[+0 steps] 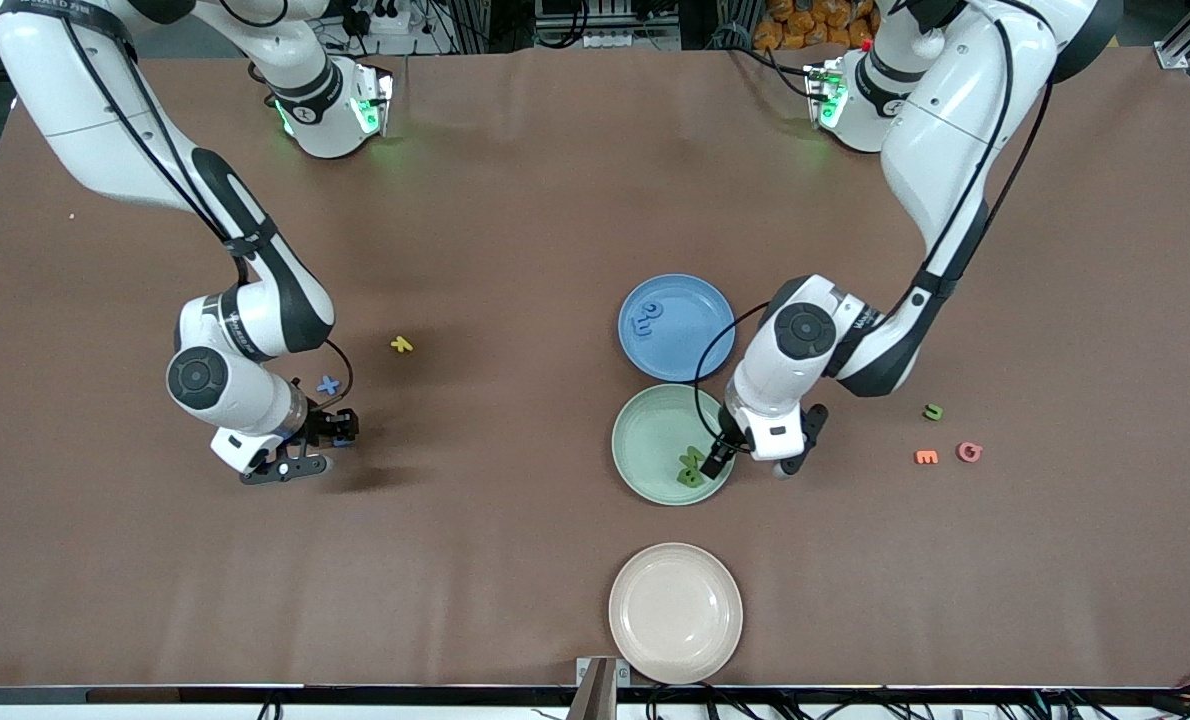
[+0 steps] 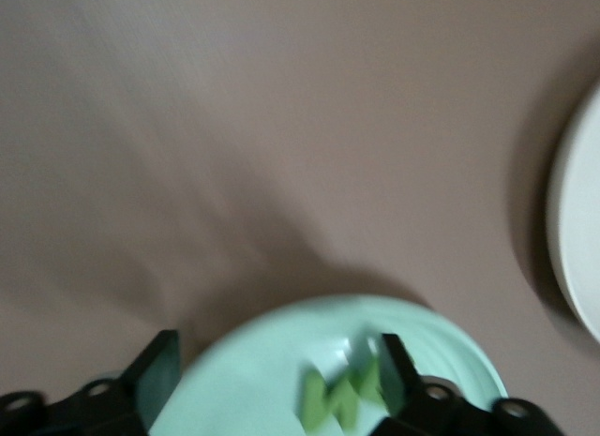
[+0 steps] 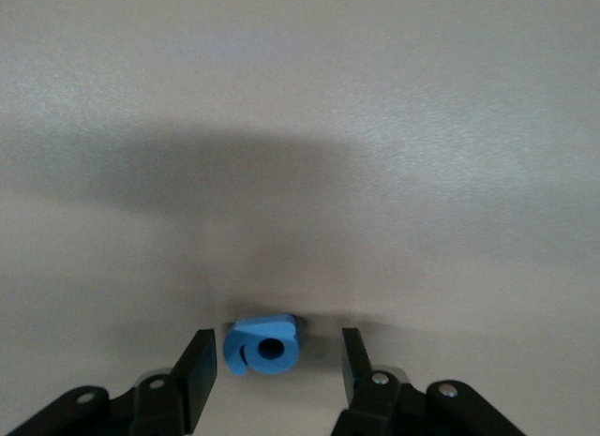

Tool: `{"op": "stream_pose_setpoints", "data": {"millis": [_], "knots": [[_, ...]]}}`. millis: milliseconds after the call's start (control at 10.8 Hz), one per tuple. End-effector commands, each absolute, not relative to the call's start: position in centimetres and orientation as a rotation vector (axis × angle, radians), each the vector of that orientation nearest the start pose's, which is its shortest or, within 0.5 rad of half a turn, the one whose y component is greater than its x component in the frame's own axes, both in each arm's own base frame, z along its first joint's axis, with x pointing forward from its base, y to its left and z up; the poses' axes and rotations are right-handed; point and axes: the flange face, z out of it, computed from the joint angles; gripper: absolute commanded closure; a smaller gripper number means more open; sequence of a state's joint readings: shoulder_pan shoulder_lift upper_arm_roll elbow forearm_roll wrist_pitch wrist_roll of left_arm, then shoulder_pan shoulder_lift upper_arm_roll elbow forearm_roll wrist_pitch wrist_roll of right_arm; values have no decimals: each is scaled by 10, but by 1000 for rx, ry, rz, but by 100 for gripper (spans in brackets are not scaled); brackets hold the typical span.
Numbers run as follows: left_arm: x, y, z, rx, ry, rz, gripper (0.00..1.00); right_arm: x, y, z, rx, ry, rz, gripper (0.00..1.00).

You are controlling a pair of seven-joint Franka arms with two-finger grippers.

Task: Sort letters by color into matching plates
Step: 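Carry the blue a to the blue plate while the left gripper reaches n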

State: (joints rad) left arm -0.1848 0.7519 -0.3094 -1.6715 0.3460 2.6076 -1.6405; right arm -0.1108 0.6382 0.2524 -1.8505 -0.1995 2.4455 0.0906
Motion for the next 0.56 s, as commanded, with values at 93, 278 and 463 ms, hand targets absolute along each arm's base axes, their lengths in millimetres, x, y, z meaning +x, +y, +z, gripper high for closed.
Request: {"op": "stream_pose_setpoints", "data": {"millis": [93, 278, 463], "knots": [[660, -189, 210, -2830, -1397, -162, 0, 631, 93, 173, -3086, -220, 28, 41], [659, -135, 214, -2842, -1223, -104, 0, 630, 93, 172, -3088, -249, 31, 70], [642, -92, 212, -2837, -1156, -55, 0, 630, 96, 176, -3091, -259, 31, 100]]}}
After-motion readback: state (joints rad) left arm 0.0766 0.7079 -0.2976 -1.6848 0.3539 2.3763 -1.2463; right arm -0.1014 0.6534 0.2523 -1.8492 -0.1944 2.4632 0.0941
